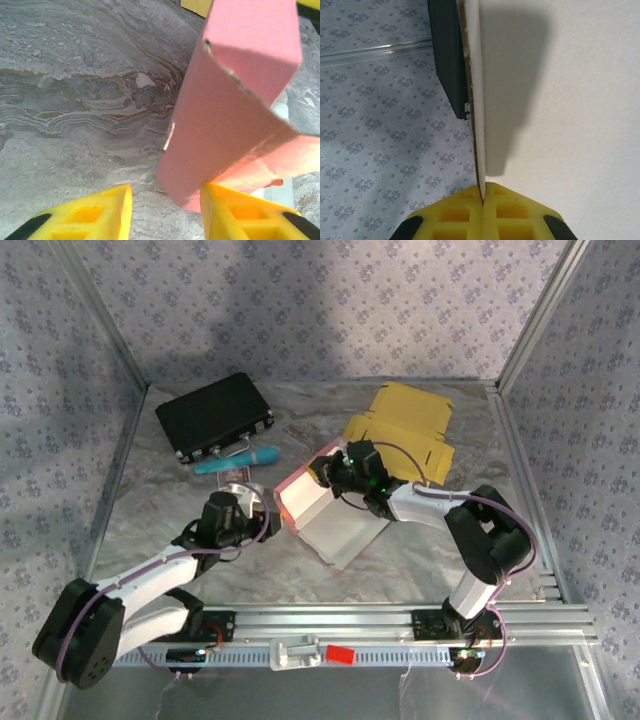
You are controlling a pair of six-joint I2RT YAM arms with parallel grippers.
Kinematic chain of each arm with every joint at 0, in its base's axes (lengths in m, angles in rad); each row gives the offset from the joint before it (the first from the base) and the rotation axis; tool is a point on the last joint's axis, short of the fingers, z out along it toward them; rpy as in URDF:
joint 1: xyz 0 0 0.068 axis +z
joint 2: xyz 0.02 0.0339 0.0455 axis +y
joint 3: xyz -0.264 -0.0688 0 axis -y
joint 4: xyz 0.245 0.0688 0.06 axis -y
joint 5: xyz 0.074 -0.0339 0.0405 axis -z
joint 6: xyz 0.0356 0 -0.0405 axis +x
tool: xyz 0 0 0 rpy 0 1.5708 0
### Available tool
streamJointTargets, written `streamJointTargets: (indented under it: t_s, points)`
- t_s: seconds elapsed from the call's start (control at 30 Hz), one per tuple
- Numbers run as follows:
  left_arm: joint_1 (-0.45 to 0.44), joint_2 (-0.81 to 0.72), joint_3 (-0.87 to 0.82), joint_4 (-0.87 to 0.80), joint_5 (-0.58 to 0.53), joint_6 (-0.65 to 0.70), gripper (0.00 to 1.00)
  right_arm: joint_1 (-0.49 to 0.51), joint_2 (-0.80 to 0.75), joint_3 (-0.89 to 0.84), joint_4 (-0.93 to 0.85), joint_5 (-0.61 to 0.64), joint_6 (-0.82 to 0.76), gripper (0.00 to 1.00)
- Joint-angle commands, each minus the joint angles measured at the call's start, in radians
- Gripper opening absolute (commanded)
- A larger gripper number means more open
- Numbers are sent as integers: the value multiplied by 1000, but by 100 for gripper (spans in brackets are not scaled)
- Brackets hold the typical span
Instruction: Fold the paper box
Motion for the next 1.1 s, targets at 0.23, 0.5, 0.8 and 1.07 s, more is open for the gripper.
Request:
streamJointTargets:
  t_s: [0.23, 0.5, 0.8, 1.07]
  points:
    - [-16, 106, 124, 18, -108, 85, 42, 2, 10, -51, 152, 31, 26, 0]
    - [-17, 162, 166, 10, -134, 132, 40, 2, 73, -105, 331, 48, 29, 0]
    - [-53, 201, 191, 12, -231, 122, 37, 15, 108, -127, 431, 76, 36, 0]
    - [-101, 238, 216, -1, -374, 87, 33, 24, 117, -119, 440, 99, 59, 0]
